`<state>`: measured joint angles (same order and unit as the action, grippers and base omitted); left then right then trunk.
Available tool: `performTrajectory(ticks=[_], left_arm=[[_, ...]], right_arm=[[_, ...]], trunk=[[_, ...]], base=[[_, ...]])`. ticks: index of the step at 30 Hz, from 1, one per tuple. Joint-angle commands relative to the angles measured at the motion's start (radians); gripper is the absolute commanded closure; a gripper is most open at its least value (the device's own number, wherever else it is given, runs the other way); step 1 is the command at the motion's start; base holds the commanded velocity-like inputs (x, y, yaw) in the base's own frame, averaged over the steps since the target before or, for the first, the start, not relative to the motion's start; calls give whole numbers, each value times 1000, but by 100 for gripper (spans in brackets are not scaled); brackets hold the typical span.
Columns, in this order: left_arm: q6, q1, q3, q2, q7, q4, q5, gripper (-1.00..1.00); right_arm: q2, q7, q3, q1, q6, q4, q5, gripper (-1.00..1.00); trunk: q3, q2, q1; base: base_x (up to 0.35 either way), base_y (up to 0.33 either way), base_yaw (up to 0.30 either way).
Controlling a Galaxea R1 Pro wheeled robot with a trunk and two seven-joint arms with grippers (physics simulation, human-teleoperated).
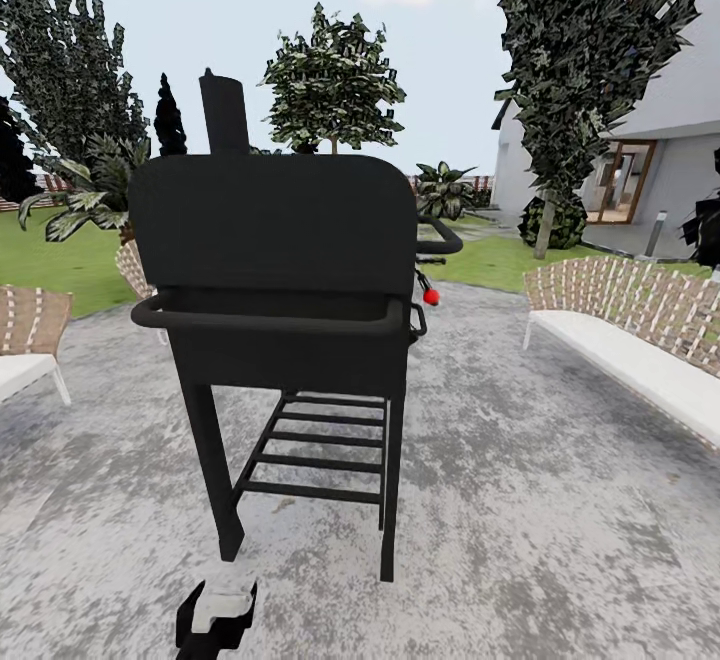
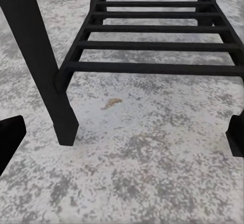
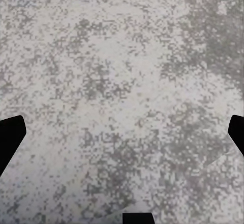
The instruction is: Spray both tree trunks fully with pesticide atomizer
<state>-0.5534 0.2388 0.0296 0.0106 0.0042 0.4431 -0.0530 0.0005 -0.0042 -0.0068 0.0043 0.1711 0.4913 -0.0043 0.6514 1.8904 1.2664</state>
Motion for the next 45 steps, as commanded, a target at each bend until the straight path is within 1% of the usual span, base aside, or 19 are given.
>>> performTrajectory(ticks=[1, 17, 30, 34, 40, 45], left_arm=[[-3, 1, 3, -1, 0, 0, -6, -100], [-5, 1, 4, -1, 0, -1, -5, -100], [-5, 1, 5, -1, 0, -7, -4, -100], [-6, 1, 22, -1, 1, -43, -4, -100], [-6, 1, 77, 3, 1, -66, -5, -100], [-6, 1, 92, 8, 1, -68, -5, -100]], right_arm=[[0, 0, -1, 0, 2, 1, 0, -100], [3, 0, 1, 0, 2, 1, 10, -100], [2, 0, 2, 0, 2, 5, 6, -100], [0, 0, 0, 0, 2, 9, 2, -100], [-2, 0, -1, 0, 2, 4, 1, -100], [-1, 0, -2, 0, 2, 2, 0, -100]], trunk=[[4, 8, 4], [54, 120, 65], [95, 211, 115], [107, 239, 130], [126, 281, 153], [142, 316, 173]], base=[[0, 0, 0], [0, 0, 0], [0, 0, 0], [0, 0, 0], [0, 0, 0], [0, 0, 0]])
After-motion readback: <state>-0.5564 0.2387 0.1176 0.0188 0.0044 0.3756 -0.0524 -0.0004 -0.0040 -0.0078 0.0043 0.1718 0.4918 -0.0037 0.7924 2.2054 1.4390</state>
